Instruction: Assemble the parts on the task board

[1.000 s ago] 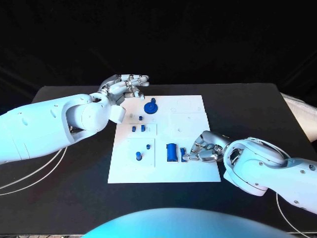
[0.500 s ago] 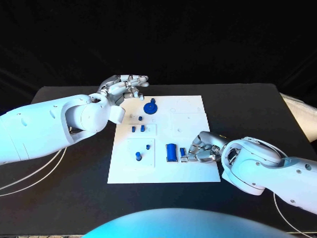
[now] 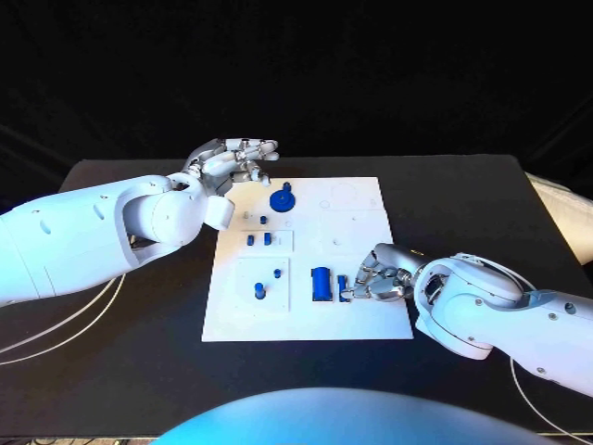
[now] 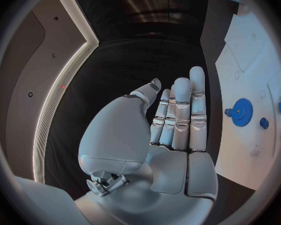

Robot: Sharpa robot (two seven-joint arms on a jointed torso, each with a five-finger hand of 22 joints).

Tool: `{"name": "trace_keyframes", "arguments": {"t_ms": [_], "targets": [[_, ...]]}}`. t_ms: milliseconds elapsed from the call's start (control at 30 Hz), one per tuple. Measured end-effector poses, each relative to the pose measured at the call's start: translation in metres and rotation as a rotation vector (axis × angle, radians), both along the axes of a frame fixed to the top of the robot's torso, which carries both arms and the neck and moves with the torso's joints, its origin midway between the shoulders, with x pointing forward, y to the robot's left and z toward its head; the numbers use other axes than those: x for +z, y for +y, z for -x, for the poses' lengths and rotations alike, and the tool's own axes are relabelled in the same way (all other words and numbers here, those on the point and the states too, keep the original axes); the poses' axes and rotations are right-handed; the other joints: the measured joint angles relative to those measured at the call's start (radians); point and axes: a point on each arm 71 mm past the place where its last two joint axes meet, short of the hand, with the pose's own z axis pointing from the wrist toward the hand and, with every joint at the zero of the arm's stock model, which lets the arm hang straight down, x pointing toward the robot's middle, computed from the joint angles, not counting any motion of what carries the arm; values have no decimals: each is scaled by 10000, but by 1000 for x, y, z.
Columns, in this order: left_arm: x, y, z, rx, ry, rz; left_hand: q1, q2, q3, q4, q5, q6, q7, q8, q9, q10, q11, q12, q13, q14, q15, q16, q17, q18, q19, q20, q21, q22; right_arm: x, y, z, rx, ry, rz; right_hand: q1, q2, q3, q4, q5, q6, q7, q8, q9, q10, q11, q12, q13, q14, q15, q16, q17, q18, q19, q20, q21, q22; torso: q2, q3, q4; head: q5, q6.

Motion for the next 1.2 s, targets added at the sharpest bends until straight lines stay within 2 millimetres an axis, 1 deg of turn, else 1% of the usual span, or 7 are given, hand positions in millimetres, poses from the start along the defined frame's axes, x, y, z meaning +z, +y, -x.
{"name": "trace_keyframes", "arguments": {"t_ms": [367, 500, 767, 833, 933, 1033, 1200], "targets": [[0, 1, -1, 33, 3, -16, 0, 0, 0, 0, 0, 0, 0, 0, 0, 0, 0, 0, 0, 0, 0, 0, 0, -1, 0, 0, 0, 1, 14, -10, -4, -25, -248, -407, -229, 16, -468, 254, 475, -210, 94, -9, 17, -22, -15, -204, 2, 0, 0, -61, -1, 0, 0, 0, -78, -56, -16, 3, -7, 28, 27], [-1, 2, -1, 63, 15, -30, 0, 0, 0, 0, 0, -35, -34, 37, -12, -37, -36, 0, 0, 0, 0, 0, -17, 0, 0, 0, -20, -12, 28, -22, -15, -245, -280, -1117, -134, 110, -545, 177, 621, -703, 275, -354, -97, -287, 107, -620, -2, -22, 23, -117, -1, 1, -73, 0, -159, -189, -38, -12, -6, 26, 81], [-23, 7, 1, 255, 482, 86, -62, -31, -203, 89, 0, -35, -34, 135, -12, -36, -36, 136, 4, -60, -13, 0, -50, 0, 0, 0, -79, -45, 52, -48, -62, -1234, -202, -3732, 834, 513, -254, -401, 654, -1233, 519, -805, -266, -744, 341, -1522, -71, -48, 173, -772, 4, 10, -477, 182, -818, -1208, -233, -12, -49, 10, 387], [-27, 7, -1, 340, 542, 124, -155, -19, -274, 135, 0, -14, -93, 193, -12, -18, -54, 198, 21, -92, -21, 0, -80, -1, 0, 0, -134, -67, 54, -53, -75, -1554, -193, -4490, 1290, 794, 3, -658, 654, -1314, 600, -897, -299, -1047, 382, -2038, -608, 0, 223, -1220, -373, 235, -749, 222, -1248, -1849, -334, -18, -58, -22, 533], [-34, 9, -5, 530, 593, 151, -174, -41, -367, 172, 0, 52, -195, 240, -11, 77, -149, 233, 22, -226, -79, -4, -146, -1, -57, 57, -234, -121, 57, -60, -94, -2049, -225, -5701, 1387, 855, 227, -882, 577, -1524, 730, -1050, -366, -1914, 511, -3665, -1615, -108, 402, -2477, -1779, 507, -1459, 312, -2474, -3545, -476, -37, -63, -71, 732], [-43, 10, -11, 775, 619, 128, -174, -40, -445, 195, 0, 91, -234, 269, -44, 258, -213, 233, -63, -927, -39, -653, -471, -2, -646, 63, -754, -402, 57, -65, -112, -2502, -326, -6748, 1424, 817, 456, -1104, 441, -1815, 849, -1240, -458, -3436, 688, -6501, -3557, -1194, 546, -5659, -4998, 1056, -2846, 470, -5030, -6654, -658, -63, -68, -96, 970], [-55, 13, -17, 1201, 607, 28, -174, -40, -551, 235, 0, 30, -179, 95, -174, 370, -1, -340, -423, -2352, 380, -3246, -1706, -2, -2328, 454, -2456, -1505, 55, -70, -140, -3137, -523, -8104, 1420, 814, 1171, -1209, 425, -1938, 1164, -1553, -696, -4388, 1064, -8964, -5920, -2683, 1029, -9439, -7445, 1087, -4000, 922, -7761, -8594, -975, -107, -121, -2, 1364]]}}
